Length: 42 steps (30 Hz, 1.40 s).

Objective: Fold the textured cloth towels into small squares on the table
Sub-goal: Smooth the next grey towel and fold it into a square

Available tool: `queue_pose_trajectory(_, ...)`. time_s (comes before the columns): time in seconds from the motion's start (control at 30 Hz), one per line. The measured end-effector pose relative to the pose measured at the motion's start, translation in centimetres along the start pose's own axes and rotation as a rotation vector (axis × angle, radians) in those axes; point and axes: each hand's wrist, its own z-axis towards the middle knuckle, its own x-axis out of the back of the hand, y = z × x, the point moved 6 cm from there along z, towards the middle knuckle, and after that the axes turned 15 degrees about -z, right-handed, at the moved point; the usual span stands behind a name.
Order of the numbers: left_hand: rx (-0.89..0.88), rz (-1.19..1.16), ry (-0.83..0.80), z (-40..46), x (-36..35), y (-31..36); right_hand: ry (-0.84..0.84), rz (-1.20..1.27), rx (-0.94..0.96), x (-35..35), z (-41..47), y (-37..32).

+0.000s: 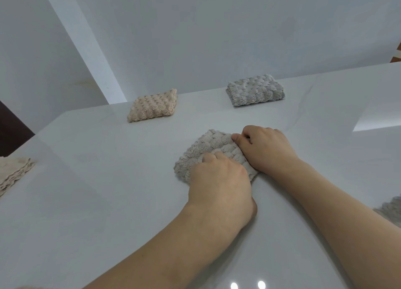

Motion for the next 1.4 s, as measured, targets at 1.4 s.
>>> queue_pose_trajectory(1.4,-0.048,-0.242,-0.381,1.5,-0.3,-3.6,-0.012,0.019,-0.004,0.3,0.0,0.0)
